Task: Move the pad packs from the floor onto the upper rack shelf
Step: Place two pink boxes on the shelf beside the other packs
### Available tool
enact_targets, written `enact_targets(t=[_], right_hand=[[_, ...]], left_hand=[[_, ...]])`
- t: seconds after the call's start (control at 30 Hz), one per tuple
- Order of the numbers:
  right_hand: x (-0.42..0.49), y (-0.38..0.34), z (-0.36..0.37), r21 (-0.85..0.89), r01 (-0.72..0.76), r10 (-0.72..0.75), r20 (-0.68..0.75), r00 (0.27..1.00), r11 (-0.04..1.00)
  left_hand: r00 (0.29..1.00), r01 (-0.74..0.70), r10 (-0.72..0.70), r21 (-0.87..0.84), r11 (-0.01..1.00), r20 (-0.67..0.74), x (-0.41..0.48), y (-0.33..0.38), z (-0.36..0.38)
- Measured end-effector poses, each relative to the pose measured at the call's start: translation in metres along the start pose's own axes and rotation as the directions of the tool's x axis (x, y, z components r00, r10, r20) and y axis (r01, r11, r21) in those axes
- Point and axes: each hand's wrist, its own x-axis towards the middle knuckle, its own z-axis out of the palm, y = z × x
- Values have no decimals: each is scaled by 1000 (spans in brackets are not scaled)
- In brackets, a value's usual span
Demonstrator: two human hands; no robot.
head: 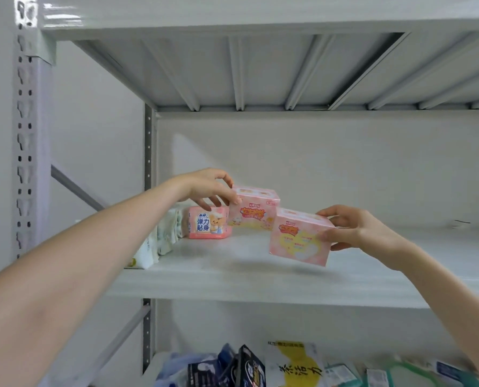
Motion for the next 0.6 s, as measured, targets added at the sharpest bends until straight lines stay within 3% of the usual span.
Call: enact_targets(t=[0.6], right_hand=[[171,40,6,-240,-148,200,208,957,959]], left_hand=[[993,64,-81,192,979,85,165,-46,16]])
